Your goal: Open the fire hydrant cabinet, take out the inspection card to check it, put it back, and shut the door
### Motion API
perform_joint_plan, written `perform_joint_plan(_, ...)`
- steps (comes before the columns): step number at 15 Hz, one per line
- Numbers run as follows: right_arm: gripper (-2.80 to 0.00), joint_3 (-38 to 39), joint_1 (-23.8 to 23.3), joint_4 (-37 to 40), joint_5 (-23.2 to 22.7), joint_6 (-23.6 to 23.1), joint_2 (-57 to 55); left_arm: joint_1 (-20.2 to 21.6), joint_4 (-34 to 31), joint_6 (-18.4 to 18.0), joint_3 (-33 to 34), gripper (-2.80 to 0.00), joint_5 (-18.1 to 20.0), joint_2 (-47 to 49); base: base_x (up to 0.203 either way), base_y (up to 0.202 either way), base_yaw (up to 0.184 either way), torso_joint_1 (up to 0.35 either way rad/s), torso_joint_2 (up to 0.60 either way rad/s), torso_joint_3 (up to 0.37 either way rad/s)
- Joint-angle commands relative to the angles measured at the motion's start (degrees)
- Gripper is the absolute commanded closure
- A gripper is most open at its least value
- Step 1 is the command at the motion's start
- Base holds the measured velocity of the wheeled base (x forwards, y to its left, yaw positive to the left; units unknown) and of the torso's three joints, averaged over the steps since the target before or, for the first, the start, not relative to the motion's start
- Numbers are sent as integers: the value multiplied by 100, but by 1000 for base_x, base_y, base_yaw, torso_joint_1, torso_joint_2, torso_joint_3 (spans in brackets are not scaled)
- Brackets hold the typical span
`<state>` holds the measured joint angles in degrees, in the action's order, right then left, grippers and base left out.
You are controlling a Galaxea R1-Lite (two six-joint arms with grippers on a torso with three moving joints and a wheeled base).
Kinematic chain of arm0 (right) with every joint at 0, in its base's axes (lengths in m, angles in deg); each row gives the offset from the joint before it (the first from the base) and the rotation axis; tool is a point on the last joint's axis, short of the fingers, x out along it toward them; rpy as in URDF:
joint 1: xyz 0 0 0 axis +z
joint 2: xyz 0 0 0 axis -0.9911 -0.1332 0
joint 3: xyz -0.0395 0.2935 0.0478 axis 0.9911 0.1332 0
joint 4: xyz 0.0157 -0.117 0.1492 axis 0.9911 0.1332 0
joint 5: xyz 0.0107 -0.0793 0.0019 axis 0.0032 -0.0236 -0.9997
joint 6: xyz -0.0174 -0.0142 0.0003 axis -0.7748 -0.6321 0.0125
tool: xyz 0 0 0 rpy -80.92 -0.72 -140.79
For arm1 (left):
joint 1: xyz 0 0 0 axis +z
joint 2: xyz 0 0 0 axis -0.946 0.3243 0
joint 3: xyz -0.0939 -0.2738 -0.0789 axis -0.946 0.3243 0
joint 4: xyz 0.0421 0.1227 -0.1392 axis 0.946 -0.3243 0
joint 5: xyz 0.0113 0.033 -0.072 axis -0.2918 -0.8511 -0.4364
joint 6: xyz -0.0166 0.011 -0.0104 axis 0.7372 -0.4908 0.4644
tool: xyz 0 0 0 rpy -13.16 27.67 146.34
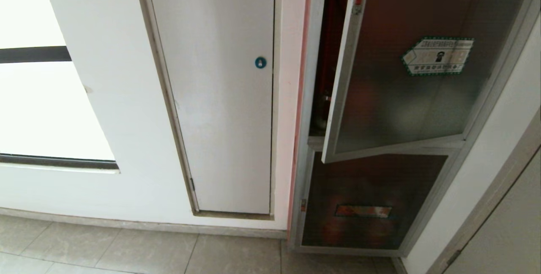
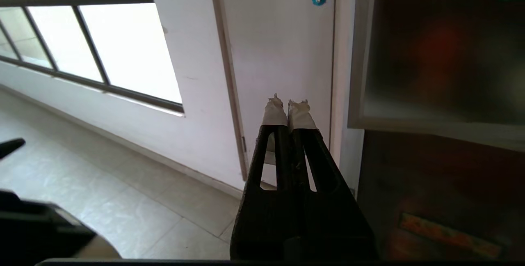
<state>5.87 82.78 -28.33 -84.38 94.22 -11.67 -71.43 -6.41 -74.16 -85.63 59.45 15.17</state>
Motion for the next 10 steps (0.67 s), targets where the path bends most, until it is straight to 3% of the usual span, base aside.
perform_joint_plan(1, 0, 371, 0, 72, 63, -8, 939, 0, -2, 0, 0, 0, 0, 7, 0, 0, 0, 0, 0, 0)
perform_joint_plan(6, 0, 1626, -5, 100, 1065, -68, 1999, 0, -2, 0, 0, 0, 0, 7, 0, 0, 0, 0, 0, 0)
perform_joint_plan(10, 0, 2549, -9, 46, 1844, -720, 2083, 0, -2, 0, 0, 0, 0, 3, 0, 0, 0, 0, 0, 0)
